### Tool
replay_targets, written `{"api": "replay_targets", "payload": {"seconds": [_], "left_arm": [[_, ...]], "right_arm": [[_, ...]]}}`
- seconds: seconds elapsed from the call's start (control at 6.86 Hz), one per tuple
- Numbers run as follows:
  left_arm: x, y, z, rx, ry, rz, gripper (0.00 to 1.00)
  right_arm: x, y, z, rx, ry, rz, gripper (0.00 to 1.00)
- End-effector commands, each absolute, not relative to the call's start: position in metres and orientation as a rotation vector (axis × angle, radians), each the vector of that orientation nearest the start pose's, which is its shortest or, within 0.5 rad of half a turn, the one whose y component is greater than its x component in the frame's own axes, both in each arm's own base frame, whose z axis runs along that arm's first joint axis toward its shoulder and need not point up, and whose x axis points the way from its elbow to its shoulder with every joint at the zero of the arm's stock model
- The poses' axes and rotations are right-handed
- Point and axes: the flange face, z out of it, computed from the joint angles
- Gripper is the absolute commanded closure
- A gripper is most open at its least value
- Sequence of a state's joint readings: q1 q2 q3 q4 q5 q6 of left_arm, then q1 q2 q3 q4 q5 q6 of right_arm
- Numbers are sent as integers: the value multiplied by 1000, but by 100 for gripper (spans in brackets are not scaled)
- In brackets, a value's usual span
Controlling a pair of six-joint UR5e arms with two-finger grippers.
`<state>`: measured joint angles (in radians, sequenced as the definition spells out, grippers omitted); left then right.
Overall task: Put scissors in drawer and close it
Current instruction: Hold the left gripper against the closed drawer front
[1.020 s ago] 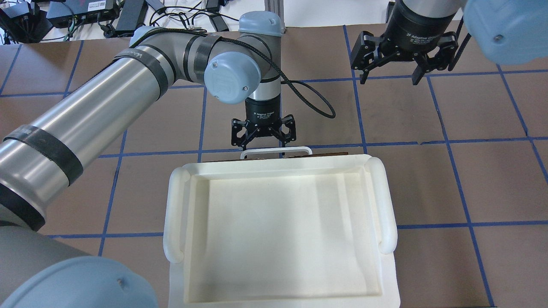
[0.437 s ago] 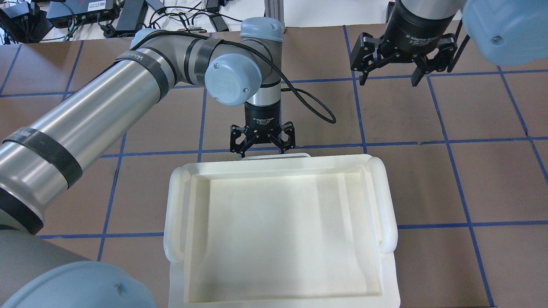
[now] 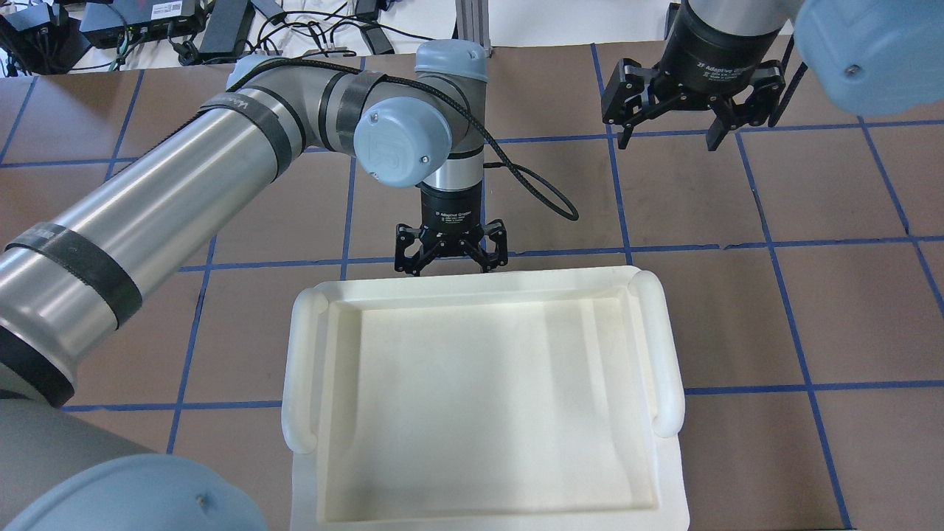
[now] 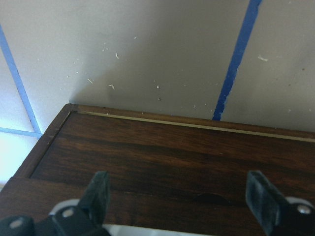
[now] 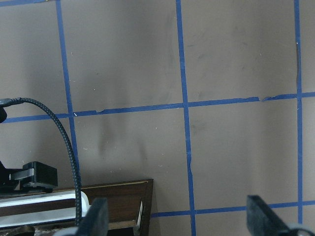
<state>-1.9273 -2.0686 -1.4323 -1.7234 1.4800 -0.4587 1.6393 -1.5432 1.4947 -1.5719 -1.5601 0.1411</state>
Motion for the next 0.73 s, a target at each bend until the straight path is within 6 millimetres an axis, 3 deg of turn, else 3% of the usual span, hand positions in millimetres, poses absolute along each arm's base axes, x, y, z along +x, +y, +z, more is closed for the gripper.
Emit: {"api": "replay_targets", "payload": {"seconds": [0.0, 0.44, 0.58], "left_arm": [[-345, -520, 262, -183, 2919, 761, 0], [-345, -519, 258, -183, 2917, 774, 0], [-348, -516, 265, -198, 2945, 784, 0]], "right_arm": [[169, -498, 511, 114, 3120, -74, 0], [169, -499, 509, 114, 3120, -67, 0], [169, -499, 509, 114, 3119, -69, 0]]}}
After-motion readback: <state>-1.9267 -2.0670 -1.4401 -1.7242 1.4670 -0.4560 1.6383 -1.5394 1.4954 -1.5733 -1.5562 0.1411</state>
